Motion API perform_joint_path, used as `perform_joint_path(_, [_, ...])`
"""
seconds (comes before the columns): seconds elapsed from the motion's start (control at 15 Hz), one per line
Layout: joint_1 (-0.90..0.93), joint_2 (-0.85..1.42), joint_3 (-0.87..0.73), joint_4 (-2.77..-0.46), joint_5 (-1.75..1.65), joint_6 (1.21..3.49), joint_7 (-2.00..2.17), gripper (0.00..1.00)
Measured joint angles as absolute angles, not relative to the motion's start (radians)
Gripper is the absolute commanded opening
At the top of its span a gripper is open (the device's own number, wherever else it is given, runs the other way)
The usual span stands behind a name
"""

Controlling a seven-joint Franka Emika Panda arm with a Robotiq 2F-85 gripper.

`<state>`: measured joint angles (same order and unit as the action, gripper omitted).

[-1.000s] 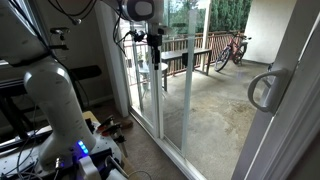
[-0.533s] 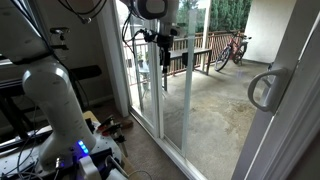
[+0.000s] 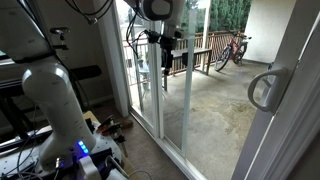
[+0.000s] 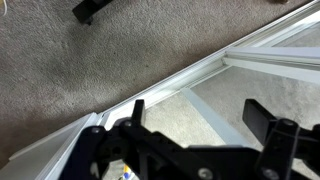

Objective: Slide the glass door to the left.

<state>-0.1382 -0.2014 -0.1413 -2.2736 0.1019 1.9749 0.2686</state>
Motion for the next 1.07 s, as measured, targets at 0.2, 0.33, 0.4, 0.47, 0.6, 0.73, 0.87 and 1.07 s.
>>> perform_joint_path(0.2, [-0.138, -0.201, -0.141, -2.274, 0.102, 1.975, 0.269, 1.0])
perform_joint_path(0.33, [-0.138, -0.201, -0.141, -2.274, 0.102, 1.975, 0.269, 1.0])
perform_joint_path(0.4, [-0.138, -0.201, -0.141, -2.274, 0.102, 1.975, 0.269, 1.0])
perform_joint_path(0.47, [-0.138, -0.201, -0.141, -2.274, 0.102, 1.975, 0.269, 1.0])
perform_joint_path(0.6, [-0.141, -0.201, -0.146, -2.277, 0.101, 1.978, 0.268, 1.0])
perform_joint_path(0.73, [-0.153, -0.199, -0.163, -2.284, 0.095, 1.994, 0.251, 1.0])
perform_joint_path(0.87, [-0.176, -0.196, -0.191, -2.295, 0.067, 2.026, 0.2, 1.0])
perform_joint_path(1.07, [-0.212, -0.185, -0.233, -2.317, 0.001, 2.079, 0.091, 1.0])
